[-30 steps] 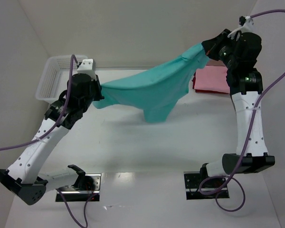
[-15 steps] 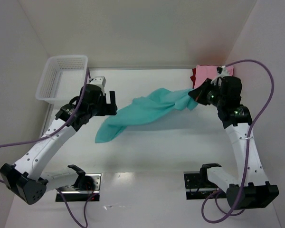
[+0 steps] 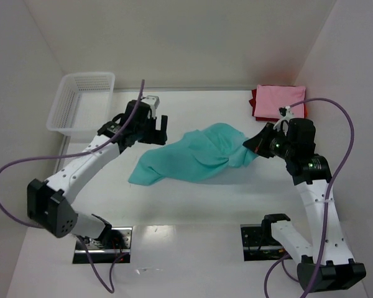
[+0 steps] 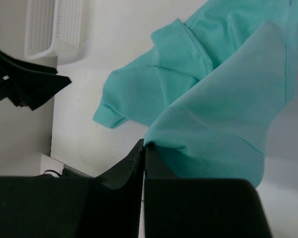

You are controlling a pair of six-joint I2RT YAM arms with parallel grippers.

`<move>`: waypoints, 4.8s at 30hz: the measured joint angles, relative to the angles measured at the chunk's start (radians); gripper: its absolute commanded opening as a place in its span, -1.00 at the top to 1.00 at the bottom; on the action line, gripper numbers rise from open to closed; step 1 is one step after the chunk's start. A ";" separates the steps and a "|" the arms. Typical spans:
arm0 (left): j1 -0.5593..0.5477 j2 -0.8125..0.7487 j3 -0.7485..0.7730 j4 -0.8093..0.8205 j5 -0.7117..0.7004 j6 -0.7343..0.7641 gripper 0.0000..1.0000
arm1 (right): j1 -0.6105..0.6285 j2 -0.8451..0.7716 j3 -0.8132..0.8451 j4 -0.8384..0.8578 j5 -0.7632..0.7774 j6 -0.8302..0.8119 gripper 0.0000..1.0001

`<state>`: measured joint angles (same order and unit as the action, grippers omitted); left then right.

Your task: Fold and stack the t-shirts

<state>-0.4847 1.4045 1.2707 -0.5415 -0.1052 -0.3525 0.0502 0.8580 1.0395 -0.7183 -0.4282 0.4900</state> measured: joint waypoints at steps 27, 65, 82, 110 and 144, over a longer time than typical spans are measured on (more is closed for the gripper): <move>-0.057 0.811 0.548 0.247 0.264 0.262 -1.00 | 0.000 -0.077 -0.133 -0.038 0.046 0.058 0.99; -0.048 0.521 0.436 0.187 0.239 0.236 1.00 | 0.000 -0.048 -0.147 -0.002 0.077 0.066 0.99; 0.034 -0.240 0.412 0.176 -0.233 0.160 1.00 | -0.025 0.288 0.520 0.132 0.186 0.043 0.99; 0.031 -0.529 -0.036 0.052 -0.213 -0.068 1.00 | -0.025 0.184 0.256 0.203 0.087 0.020 0.99; 0.022 -0.273 -0.326 -0.134 0.119 -0.214 -0.86 | -0.027 -0.003 -0.103 0.093 0.156 0.014 0.99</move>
<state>-0.4631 1.1317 0.9451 -0.6756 0.0136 -0.5661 0.0235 0.8555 0.9360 -0.6257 -0.2722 0.5040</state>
